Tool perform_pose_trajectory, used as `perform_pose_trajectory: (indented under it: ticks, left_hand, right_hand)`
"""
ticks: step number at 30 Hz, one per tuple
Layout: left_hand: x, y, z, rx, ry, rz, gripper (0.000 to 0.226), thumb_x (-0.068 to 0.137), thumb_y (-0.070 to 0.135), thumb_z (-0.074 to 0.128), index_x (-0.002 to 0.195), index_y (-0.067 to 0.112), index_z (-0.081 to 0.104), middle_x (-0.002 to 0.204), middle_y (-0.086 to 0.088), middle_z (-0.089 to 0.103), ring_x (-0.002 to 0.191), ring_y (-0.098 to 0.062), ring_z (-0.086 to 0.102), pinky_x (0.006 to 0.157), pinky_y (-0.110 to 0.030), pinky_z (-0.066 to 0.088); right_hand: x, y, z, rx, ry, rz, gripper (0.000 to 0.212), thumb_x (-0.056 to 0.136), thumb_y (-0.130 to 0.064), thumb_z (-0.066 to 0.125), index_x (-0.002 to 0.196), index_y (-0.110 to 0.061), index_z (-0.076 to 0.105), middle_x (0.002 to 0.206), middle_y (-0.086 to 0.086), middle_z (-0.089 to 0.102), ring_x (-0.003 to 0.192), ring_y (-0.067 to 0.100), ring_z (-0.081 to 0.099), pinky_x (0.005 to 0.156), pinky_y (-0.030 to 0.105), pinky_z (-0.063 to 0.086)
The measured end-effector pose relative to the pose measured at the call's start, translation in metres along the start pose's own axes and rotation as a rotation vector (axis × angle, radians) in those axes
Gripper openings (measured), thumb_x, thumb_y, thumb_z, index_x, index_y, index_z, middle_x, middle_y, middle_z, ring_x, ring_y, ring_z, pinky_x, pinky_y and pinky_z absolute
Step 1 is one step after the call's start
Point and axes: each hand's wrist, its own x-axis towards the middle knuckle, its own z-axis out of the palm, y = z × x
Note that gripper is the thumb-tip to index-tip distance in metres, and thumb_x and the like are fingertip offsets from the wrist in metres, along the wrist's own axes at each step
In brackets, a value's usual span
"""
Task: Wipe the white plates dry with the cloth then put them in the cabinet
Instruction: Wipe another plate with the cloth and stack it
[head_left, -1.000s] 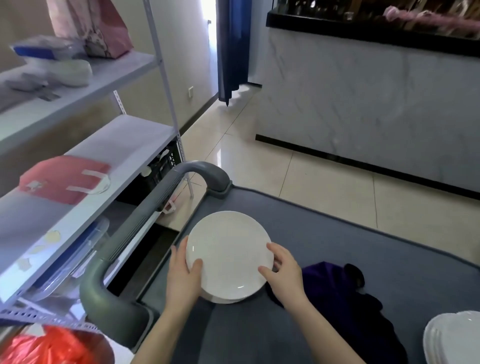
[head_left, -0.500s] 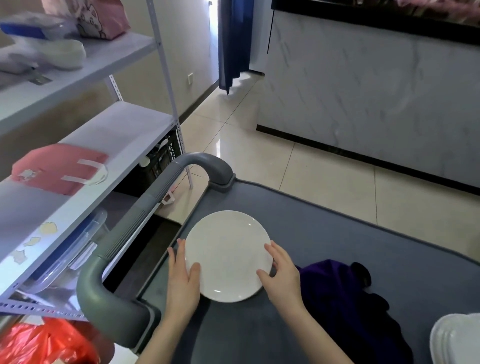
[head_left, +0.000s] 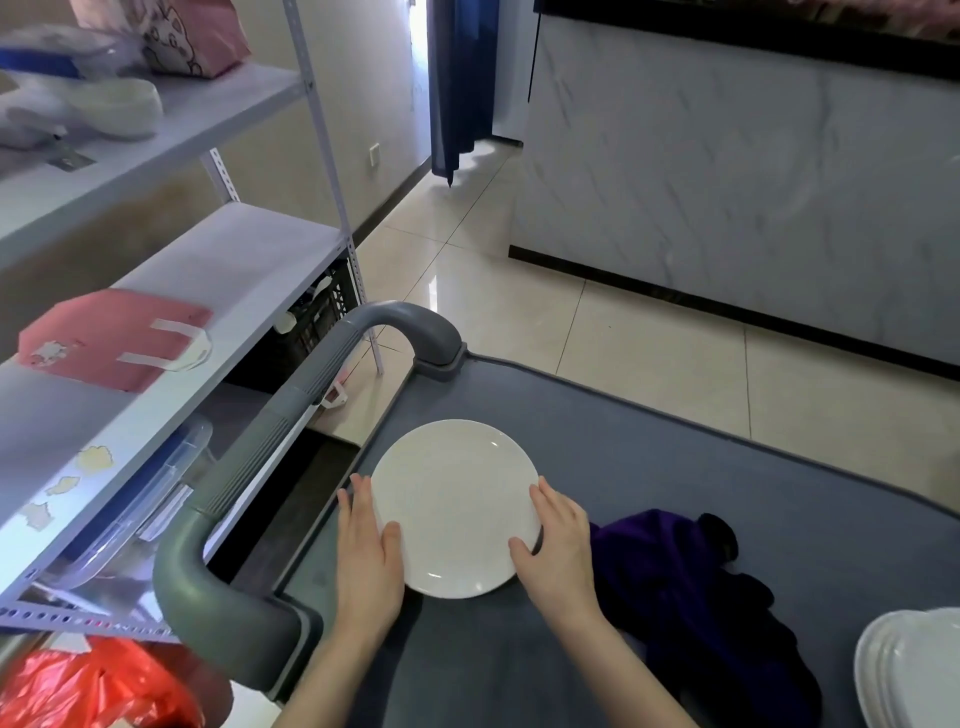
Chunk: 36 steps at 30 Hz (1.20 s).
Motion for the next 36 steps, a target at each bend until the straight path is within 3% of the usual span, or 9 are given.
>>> perform_pose_trajectory:
  ticks: [5,9,13,15,21,24,29,32,36]
  left_hand:
    - [0.001,-0.001,-0.002,0.05,-0.02,0.005,0.063,0.101,0.008,0.036,0.157,0.01,0.007,0.166,-0.003,0.006,0.151,-0.014,-0.007,0.122,-0.036,0.009]
    - [0.001,0.006,-0.008,0.057,0.022,-0.011,0.055,0.099,0.008,0.044,0.15,0.004,0.025,0.16,-0.012,0.025,0.152,-0.021,0.004,0.12,-0.048,0.022]
    - [-0.013,0.031,-0.004,0.031,0.193,0.069,0.047,0.094,0.007,0.054,0.141,0.008,0.047,0.144,-0.01,0.048,0.139,-0.028,0.036,0.115,-0.044,0.03]
    - [-0.024,0.052,0.01,-0.02,0.188,0.169,0.037,0.093,0.006,0.056,0.128,0.016,0.056,0.129,0.002,0.058,0.125,-0.02,0.049,0.108,-0.039,0.037]
    - [-0.063,0.131,0.084,-0.13,-0.178,0.37,0.029,0.091,0.007,0.061,0.098,0.035,0.065,0.089,0.025,0.069,0.083,0.001,0.066,0.074,-0.015,0.051]
    - [-0.089,0.166,0.126,-0.131,-0.368,0.439,0.024,0.091,0.008,0.06,0.096,0.032,0.065,0.082,0.022,0.071,0.08,0.002,0.067,0.075,-0.022,0.053]
    - [-0.135,0.213,0.187,-0.143,-0.594,0.499,0.02,0.093,0.016,0.062,0.096,0.035,0.064,0.079,0.017,0.07,0.078,-0.001,0.066,0.071,-0.014,0.051]
    - [-0.159,0.232,0.224,-0.092,-0.669,0.527,0.015,0.092,0.02,0.063,0.104,0.028,0.066,0.089,0.014,0.067,0.085,0.002,0.061,0.074,-0.01,0.047]
    - [-0.182,0.249,0.261,0.017,-0.74,0.541,0.039,0.091,0.027,0.065,0.129,0.028,0.058,0.106,0.014,0.058,0.096,0.0,0.057,0.081,-0.007,0.041]
  right_hand:
    - [0.003,0.006,-0.004,-0.027,-0.04,-0.037,0.069,0.092,-0.015,0.062,0.153,-0.012,0.03,0.162,-0.005,0.024,0.147,0.012,0.02,0.111,0.011,0.007]
    - [0.0,0.014,-0.015,-0.002,-0.053,-0.07,0.065,0.094,-0.02,0.063,0.152,-0.017,0.035,0.161,-0.011,0.024,0.146,0.007,0.021,0.113,0.014,0.013]
    - [-0.014,0.027,-0.046,0.066,0.028,-0.124,0.042,0.092,-0.016,0.065,0.134,-0.02,0.059,0.142,-0.011,0.052,0.132,0.004,0.044,0.114,0.022,0.031]
    - [-0.026,0.037,-0.069,0.131,0.12,-0.125,0.03,0.092,-0.012,0.065,0.12,-0.02,0.068,0.122,-0.015,0.064,0.114,-0.003,0.056,0.102,0.025,0.047]
    - [-0.066,0.086,-0.152,0.169,0.361,-0.083,0.022,0.092,-0.008,0.065,0.106,-0.023,0.074,0.099,-0.02,0.067,0.093,-0.009,0.061,0.077,0.005,0.046]
    - [-0.091,0.117,-0.19,0.153,0.489,-0.02,0.021,0.091,-0.007,0.065,0.103,-0.021,0.075,0.094,-0.017,0.068,0.084,-0.004,0.065,0.075,0.006,0.047]
    - [-0.128,0.172,-0.238,0.129,0.625,0.115,0.019,0.091,-0.008,0.065,0.102,-0.02,0.075,0.095,-0.012,0.071,0.082,-0.004,0.061,0.073,0.002,0.041]
    - [-0.149,0.204,-0.262,0.078,0.641,0.205,0.022,0.09,-0.01,0.065,0.107,-0.022,0.073,0.103,-0.012,0.07,0.087,0.001,0.059,0.08,0.012,0.042]
    - [-0.171,0.242,-0.286,-0.101,0.629,0.297,0.029,0.087,-0.014,0.069,0.115,-0.019,0.069,0.119,-0.004,0.067,0.109,0.021,0.056,0.099,0.031,0.042]
